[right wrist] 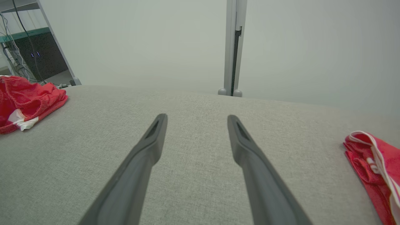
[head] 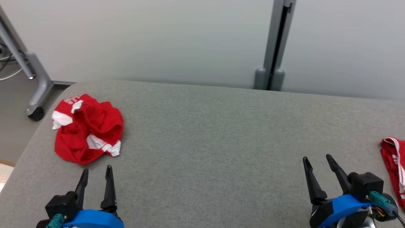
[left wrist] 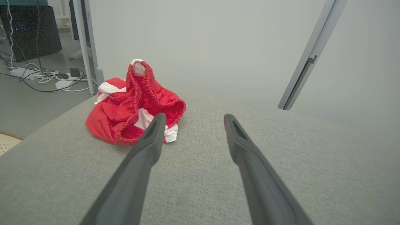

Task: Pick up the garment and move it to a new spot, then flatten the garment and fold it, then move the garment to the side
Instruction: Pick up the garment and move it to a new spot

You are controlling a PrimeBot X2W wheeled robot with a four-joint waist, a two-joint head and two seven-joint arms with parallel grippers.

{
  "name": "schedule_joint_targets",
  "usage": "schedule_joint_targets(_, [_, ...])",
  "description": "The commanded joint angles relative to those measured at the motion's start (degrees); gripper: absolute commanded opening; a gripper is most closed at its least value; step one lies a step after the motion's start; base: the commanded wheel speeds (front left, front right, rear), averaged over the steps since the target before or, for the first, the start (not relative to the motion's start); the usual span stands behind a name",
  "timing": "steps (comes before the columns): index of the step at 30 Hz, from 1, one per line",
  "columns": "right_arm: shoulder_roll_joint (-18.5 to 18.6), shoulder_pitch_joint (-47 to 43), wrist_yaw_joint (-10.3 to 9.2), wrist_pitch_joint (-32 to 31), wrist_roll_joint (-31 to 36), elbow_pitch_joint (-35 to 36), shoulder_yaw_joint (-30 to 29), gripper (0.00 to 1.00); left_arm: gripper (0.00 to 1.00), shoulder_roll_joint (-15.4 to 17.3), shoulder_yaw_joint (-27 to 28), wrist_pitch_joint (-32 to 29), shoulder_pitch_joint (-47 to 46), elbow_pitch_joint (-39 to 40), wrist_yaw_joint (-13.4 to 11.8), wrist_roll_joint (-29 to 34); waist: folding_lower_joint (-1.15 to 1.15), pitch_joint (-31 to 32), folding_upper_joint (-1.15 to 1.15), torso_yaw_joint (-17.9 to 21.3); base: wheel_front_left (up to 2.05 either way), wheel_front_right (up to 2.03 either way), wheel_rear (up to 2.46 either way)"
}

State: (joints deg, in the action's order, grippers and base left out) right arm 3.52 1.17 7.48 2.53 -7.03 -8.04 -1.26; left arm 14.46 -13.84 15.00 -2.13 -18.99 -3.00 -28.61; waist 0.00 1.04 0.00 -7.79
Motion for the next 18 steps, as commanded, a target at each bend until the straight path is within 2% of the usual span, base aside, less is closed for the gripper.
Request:
schedule_joint_targets(1, [-0.28,0.37,0.04,0.21,-0.33,-0.37,0.07,1.00,1.00,0.44,0.12,0.23,0.38,0.08,0.03,0.18,0.00,-0.88,0.00,-2.39,0.00,0.00,0.00])
schedule_joint_targets(10, [-0.52,0.93,0.03,1.00,-1.19,-1.81,1.89,1.00,1.00,1.33,0.36,-0.13,0.55,-0.05,0.42,-0.47,0.00,-0.48,0.00,-10.54,0.00,0.00,0.00])
schedule_joint_targets(18, [-0.58,1.71,0.03,1.28,-1.57,-2.66,3.09,1.00,1.00,1.63,0.55,-0.16,1.34,0.42,-0.13,-0.66,0.00,-0.71,0.00,-13.97,0.00,0.00,0.00])
